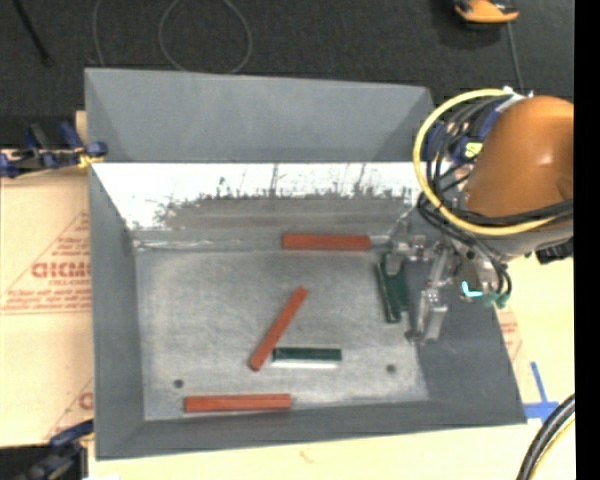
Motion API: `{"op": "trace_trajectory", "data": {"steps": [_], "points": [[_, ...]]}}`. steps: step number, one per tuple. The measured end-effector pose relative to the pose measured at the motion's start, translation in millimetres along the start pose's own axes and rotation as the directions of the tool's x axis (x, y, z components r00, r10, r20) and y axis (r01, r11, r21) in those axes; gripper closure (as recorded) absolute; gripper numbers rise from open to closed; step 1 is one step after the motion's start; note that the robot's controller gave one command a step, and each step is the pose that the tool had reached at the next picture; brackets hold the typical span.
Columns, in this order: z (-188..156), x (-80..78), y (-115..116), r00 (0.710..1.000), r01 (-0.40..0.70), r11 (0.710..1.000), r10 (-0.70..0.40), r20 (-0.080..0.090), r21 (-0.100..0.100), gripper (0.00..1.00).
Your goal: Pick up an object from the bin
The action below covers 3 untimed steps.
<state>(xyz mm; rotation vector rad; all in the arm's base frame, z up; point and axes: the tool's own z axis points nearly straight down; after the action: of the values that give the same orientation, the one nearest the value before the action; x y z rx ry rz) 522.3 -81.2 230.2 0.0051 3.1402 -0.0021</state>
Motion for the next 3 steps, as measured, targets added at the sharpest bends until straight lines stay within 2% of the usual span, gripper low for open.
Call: {"op": "trace_trajectory", "data": {"steps": [1,2,3], "points": [[-42,1.0,19,0.957,0.292,0.957,-0.292,0.006,0.001,0.00],[91,5.0,154,0.939,0.345,0.939,-0.345,-0.003,-0.007,0.00],[162,-27.5,103,0.882,0.471,0.882,-0.471,-0.001,-0.001,0.00]]}}
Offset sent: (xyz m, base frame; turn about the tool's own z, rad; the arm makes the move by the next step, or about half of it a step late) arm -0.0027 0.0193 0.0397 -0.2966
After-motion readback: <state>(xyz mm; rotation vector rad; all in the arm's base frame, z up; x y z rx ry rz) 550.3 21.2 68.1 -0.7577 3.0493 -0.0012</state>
